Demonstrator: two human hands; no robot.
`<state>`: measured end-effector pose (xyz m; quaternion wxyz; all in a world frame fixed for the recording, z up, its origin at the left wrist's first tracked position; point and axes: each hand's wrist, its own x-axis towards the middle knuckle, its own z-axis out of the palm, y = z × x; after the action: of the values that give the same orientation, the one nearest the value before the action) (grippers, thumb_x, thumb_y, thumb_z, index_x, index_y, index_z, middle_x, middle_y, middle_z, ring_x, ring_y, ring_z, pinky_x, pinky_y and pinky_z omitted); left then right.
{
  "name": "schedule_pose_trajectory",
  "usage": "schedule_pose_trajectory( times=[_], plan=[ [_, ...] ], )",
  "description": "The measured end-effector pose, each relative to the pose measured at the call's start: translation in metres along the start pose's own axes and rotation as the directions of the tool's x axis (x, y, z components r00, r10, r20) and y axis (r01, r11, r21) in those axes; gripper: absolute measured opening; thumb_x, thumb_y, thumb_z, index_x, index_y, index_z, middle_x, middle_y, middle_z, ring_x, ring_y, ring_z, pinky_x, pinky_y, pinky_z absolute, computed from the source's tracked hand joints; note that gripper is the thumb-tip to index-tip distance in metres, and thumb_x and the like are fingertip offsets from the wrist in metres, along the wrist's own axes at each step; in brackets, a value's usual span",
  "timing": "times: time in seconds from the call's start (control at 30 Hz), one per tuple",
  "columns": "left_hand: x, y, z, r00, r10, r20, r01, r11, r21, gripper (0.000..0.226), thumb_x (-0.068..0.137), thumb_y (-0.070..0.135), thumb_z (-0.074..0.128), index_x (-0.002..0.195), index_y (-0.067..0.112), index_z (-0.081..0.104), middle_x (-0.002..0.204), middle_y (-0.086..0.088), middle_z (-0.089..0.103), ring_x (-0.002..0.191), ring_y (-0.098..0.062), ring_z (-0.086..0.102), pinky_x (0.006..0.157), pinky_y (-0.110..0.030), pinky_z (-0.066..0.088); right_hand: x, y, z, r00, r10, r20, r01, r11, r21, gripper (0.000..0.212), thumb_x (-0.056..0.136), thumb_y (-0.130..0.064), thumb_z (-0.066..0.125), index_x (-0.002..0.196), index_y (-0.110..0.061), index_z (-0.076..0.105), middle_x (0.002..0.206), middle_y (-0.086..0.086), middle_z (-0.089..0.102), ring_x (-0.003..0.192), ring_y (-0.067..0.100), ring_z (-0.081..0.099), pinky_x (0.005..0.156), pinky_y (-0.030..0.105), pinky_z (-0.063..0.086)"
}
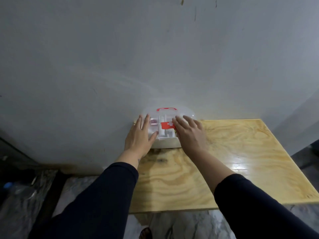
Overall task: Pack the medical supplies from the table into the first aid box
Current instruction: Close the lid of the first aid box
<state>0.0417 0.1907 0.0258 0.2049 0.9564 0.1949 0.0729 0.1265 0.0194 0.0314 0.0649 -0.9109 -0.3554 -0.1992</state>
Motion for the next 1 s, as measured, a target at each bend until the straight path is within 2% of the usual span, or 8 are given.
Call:
schedule_pose_trajectory(
  times=[0.17,0.23,0.37,0.47,0.53,0.6,0.8,1.0],
  plan=[
    [-0.028,-0.001,0.018,0.994,-0.043,0.102,0.035,0.996,0.081,0.074,0.096,0.054,0.038,0.153,0.029,-0.001,0.163,0.000,-0.009,0.148,-0.032,0.013,0.116,-0.043,0.027,-0.036,-0.004,0.023,0.997,-0.027,0.073,0.030,0.999,-0.039,0.051,0.066,-0.011,0.079,0.114,-0.020,0.064,0.121,-0.001,0.067,0.108,0.024,0.065,0.089,0.042,0.051],
    [-0.030,0.001,0.018,0.991,-0.069,0.110,0.059,0.993,0.099,0.073,0.097,0.053,0.037,0.154,0.027,0.000,0.163,0.000,-0.011,0.149,-0.031,0.008,0.119,-0.043,0.019,-0.042,-0.006,0.027,0.997,-0.039,0.074,0.043,0.998,-0.052,0.042,0.074,-0.021,0.076,0.114,-0.020,0.063,0.124,0.001,0.065,0.110,0.025,0.063,0.088,0.042,0.051],
    [-0.020,0.008,0.015,0.998,0.056,0.027,-0.060,0.977,0.207,0.070,0.099,0.050,0.032,0.154,0.017,0.004,0.164,-0.002,-0.006,0.151,-0.019,-0.002,0.122,-0.040,0.000,-0.032,-0.005,0.022,0.998,-0.061,-0.005,0.061,0.998,0.030,0.031,0.088,-0.032,0.062,0.117,-0.018,0.064,0.126,0.004,0.065,0.116,0.026,0.061,0.095,0.042,0.048],
    [-0.004,0.017,0.014,0.984,0.164,0.069,-0.177,0.946,0.271,0.071,0.100,0.047,0.032,0.155,0.015,0.001,0.164,-0.002,-0.005,0.151,-0.017,-0.005,0.122,-0.041,-0.002,-0.014,0.001,0.019,0.970,-0.118,0.214,0.100,0.991,0.093,0.052,0.097,-0.036,0.045,0.142,-0.012,0.037,0.153,0.011,0.034,0.144,0.027,0.028,0.117,0.044,0.023],
    [0.009,0.022,0.014,0.973,0.191,0.130,-0.222,0.929,0.297,0.072,0.100,0.046,0.034,0.154,0.014,0.000,0.164,-0.003,-0.005,0.151,-0.018,-0.006,0.121,-0.040,-0.003,-0.001,0.006,0.021,0.919,-0.107,0.380,0.077,0.993,0.092,0.067,0.098,-0.046,0.033,0.150,-0.011,0.010,0.161,0.009,0.006,0.149,0.024,0.001,0.121,0.043,0.005],
    [0.021,0.022,0.018,0.963,0.201,0.179,-0.251,0.912,0.325,0.073,0.100,0.044,0.036,0.154,0.013,-0.002,0.163,-0.003,-0.007,0.151,-0.019,-0.007,0.121,-0.040,-0.004,0.007,0.010,0.027,0.898,-0.092,0.431,0.087,0.996,0.032,0.071,0.098,-0.047,0.030,0.150,-0.012,-0.003,0.161,0.007,-0.005,0.149,0.024,-0.008,0.122,0.044,0.001],
    [0.046,0.014,0.034,0.964,0.209,0.168,-0.264,0.846,0.463,0.071,0.102,0.039,0.032,0.153,0.011,-0.008,0.163,-0.005,-0.012,0.150,-0.021,-0.012,0.120,-0.042,-0.007,0.023,0.014,0.048,0.920,-0.054,0.389,0.062,0.998,-0.008,0.070,0.099,-0.042,0.033,0.150,-0.014,-0.006,0.161,0.007,-0.006,0.148,0.024,-0.010,0.122,0.046,0.000],
    [0.060,0.007,0.041,0.964,0.223,0.145,-0.265,0.841,0.472,0.071,0.102,0.037,0.034,0.152,0.011,-0.011,0.162,-0.005,-0.013,0.150,-0.021,-0.011,0.122,-0.041,-0.004,0.032,0.015,0.055,0.933,-0.051,0.357,0.051,0.999,0.010,0.069,0.099,-0.040,0.036,0.150,-0.013,-0.001,0.161,0.009,-0.001,0.149,0.027,-0.005,0.120,0.045,-0.002]
  ],
)
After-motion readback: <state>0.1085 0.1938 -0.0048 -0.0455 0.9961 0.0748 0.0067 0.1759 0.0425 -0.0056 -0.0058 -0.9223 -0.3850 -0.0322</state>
